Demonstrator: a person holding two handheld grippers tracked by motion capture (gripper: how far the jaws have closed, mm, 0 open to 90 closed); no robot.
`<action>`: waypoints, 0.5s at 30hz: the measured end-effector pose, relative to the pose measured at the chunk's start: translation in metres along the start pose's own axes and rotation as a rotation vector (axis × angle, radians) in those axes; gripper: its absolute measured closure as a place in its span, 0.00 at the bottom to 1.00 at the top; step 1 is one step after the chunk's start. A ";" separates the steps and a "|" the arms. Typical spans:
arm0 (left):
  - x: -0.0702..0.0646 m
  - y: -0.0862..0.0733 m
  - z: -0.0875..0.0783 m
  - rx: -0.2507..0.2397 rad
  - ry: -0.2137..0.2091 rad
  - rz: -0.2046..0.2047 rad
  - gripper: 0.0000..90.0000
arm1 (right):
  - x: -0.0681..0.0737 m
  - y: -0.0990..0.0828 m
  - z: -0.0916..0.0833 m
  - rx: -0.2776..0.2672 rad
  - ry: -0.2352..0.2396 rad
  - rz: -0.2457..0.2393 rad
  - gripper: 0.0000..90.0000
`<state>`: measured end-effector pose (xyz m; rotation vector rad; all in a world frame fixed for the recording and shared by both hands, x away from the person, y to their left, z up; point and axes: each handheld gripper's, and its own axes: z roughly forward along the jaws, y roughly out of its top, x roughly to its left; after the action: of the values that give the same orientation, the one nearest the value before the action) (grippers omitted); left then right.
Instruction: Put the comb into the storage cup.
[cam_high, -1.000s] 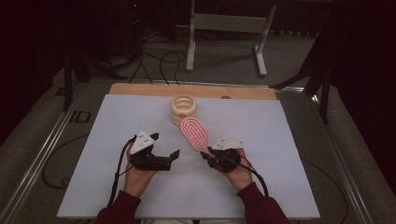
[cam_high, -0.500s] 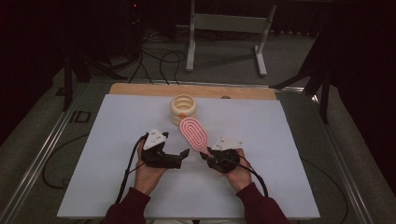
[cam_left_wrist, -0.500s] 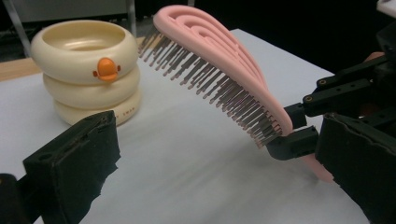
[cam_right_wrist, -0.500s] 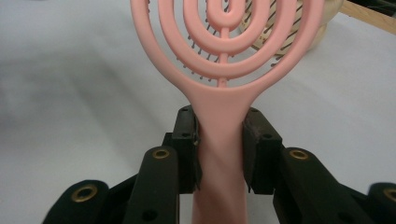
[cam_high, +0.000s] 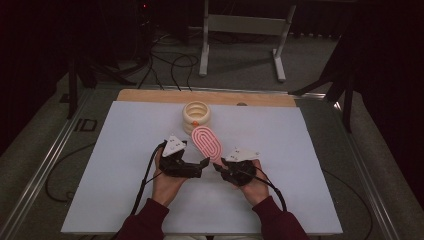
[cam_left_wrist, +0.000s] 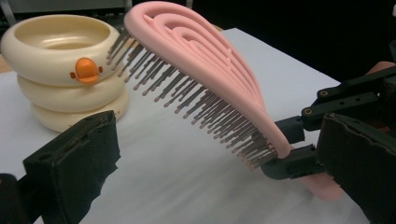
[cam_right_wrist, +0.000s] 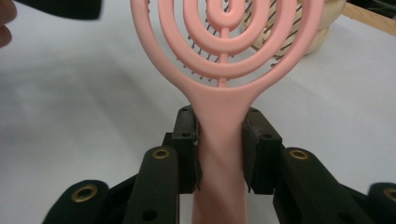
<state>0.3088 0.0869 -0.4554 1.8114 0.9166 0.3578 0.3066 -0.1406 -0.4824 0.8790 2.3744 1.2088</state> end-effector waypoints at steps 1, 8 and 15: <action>0.000 0.000 0.001 0.000 0.000 -0.002 0.00 | 0.000 0.000 0.000 -0.001 -0.001 -0.001 0.78; -0.004 0.004 0.009 0.006 -0.004 -0.010 0.00 | 0.002 0.000 0.000 -0.002 -0.002 0.000 0.78; -0.006 0.007 0.016 0.015 -0.006 -0.025 0.01 | 0.002 0.001 0.000 -0.004 0.004 -0.010 0.78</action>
<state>0.3174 0.0711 -0.4554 1.8119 0.9396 0.3305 0.3050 -0.1391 -0.4818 0.8635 2.3761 1.2119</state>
